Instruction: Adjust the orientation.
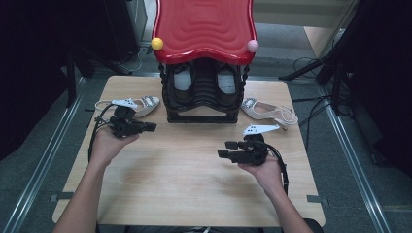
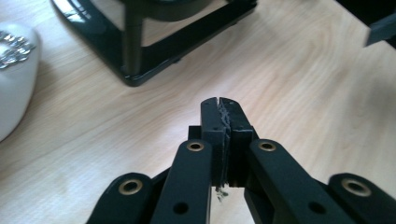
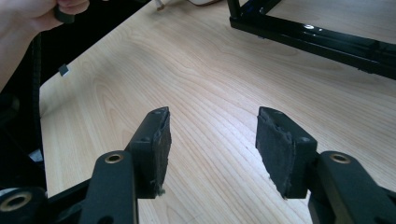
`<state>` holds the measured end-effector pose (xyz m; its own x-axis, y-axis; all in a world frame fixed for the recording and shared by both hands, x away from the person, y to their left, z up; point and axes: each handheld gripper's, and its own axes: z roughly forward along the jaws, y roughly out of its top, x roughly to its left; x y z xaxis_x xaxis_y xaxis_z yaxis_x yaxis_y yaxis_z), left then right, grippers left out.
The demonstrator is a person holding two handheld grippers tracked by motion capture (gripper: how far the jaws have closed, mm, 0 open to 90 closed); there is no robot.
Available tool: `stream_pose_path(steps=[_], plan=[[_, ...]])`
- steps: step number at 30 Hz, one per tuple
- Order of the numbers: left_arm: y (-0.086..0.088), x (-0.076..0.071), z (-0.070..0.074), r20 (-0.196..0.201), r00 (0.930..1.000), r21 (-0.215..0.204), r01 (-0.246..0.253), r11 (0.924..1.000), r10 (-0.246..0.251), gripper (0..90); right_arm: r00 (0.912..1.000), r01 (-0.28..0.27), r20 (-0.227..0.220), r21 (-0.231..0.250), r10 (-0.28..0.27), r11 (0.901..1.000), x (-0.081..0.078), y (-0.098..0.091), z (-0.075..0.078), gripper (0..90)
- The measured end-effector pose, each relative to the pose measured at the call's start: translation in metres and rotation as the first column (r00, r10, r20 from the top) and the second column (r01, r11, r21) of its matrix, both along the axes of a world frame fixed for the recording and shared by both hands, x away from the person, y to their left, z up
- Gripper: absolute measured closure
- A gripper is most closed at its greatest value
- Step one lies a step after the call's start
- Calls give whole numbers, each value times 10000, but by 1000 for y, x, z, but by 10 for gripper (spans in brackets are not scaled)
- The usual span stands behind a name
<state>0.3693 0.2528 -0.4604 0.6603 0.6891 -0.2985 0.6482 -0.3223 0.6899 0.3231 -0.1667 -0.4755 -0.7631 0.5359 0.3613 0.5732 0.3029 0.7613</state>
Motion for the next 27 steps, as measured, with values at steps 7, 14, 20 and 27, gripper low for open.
stream_pose_path(steps=[7,14,20,27], plan=[[17,25,-14,-74,9988,1,-477,9989,477,900,9997,160,-163,-146,-162,9998,-5,-6,-5,448],[28,51,-32,-65,9969,203,-787,9967,789,900,9977,654,-164,-126,-656,9978,-13,-14,-6,447],[38,66,-49,-226,9908,-33,-1332,9911,1331,900,9946,909,-500,-56,-910,9958,-15,-20,-11,450],[46,82,-62,-562,9823,126,-1782,9839,1786,900,9920,1131,-563,-28,-1131,9936,-19,-26,-12,450]])
